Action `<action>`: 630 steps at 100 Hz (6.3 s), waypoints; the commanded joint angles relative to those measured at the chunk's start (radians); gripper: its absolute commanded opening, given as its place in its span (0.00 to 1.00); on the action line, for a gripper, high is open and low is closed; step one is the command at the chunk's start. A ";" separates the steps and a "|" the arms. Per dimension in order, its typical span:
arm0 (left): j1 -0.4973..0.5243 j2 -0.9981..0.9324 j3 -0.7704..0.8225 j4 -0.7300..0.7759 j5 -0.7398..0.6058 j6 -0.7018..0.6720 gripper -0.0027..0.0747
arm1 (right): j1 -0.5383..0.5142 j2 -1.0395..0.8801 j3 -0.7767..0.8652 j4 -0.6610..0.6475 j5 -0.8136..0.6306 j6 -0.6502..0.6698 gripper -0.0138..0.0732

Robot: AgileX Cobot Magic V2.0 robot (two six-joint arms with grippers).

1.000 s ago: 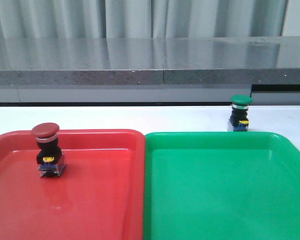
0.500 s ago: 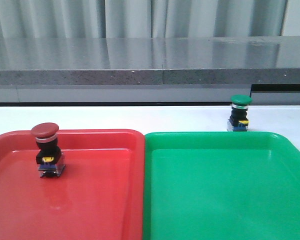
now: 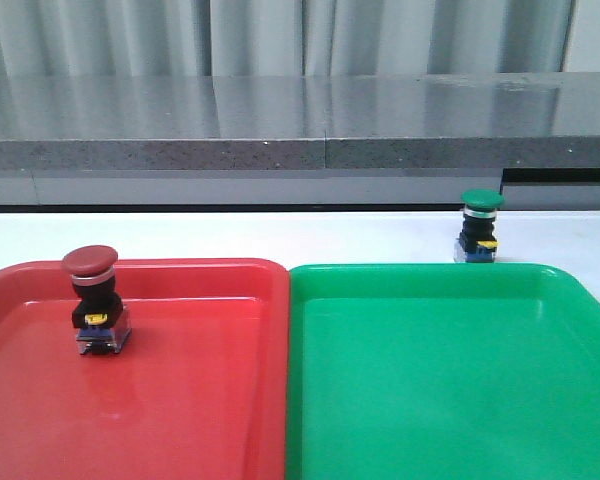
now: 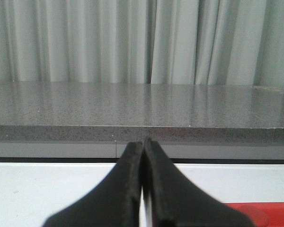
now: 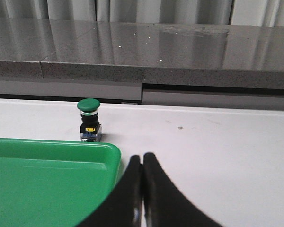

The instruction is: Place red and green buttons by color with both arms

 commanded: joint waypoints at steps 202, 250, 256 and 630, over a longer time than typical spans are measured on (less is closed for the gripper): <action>0.005 -0.031 0.041 -0.008 -0.076 -0.004 0.01 | -0.006 0.914 -0.892 0.171 0.554 -0.050 0.85; 0.005 -0.031 0.041 -0.008 -0.076 -0.004 0.01 | 0.104 1.354 -1.190 0.203 0.516 -0.055 0.85; 0.005 -0.031 0.041 -0.008 -0.076 -0.004 0.01 | 0.116 1.413 -1.226 0.203 0.516 -0.055 0.85; 0.005 -0.031 0.041 -0.008 -0.076 -0.004 0.01 | 0.322 1.718 -1.139 0.188 0.461 0.079 0.81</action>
